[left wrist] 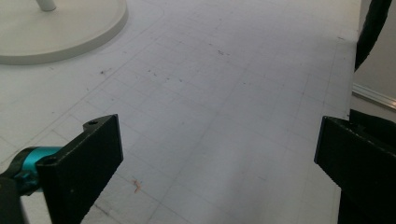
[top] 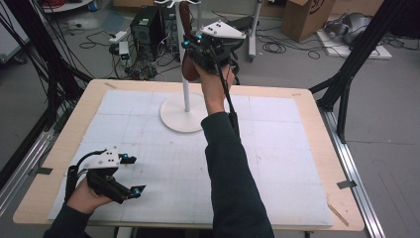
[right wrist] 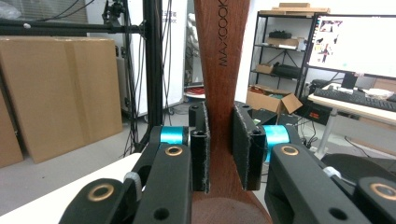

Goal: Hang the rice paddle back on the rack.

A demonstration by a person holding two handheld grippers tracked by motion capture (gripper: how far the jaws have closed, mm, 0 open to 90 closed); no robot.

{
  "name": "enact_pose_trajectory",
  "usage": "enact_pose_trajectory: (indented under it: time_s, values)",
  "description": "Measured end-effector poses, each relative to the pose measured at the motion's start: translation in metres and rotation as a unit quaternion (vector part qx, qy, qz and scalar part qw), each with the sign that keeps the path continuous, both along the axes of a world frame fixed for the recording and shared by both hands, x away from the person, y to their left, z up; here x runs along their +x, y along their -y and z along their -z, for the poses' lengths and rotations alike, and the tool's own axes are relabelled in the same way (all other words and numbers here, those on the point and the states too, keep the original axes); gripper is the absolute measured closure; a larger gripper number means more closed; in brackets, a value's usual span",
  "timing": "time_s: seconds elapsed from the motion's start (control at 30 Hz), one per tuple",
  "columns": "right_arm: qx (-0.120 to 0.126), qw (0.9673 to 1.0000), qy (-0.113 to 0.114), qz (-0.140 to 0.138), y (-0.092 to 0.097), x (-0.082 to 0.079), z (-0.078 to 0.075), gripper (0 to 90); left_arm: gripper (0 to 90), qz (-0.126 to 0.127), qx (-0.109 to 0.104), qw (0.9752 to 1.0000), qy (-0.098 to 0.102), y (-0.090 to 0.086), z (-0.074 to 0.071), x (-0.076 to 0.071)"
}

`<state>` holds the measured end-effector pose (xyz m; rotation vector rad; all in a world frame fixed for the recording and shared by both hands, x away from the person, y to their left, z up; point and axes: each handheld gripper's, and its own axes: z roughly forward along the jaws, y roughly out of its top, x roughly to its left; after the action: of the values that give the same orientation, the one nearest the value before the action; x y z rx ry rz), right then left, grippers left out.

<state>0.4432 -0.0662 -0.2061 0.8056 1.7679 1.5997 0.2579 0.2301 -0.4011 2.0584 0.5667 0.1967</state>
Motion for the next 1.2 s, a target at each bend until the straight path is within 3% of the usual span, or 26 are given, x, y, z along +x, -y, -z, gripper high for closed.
enact_pose_trajectory:
  time_s: [1.2]
  values:
    - [-0.012,0.9999,-0.012,0.002,-0.003,0.013,-0.005,78.7,1.7,0.002,0.0,1.0,0.001,0.0,0.0,0.0]
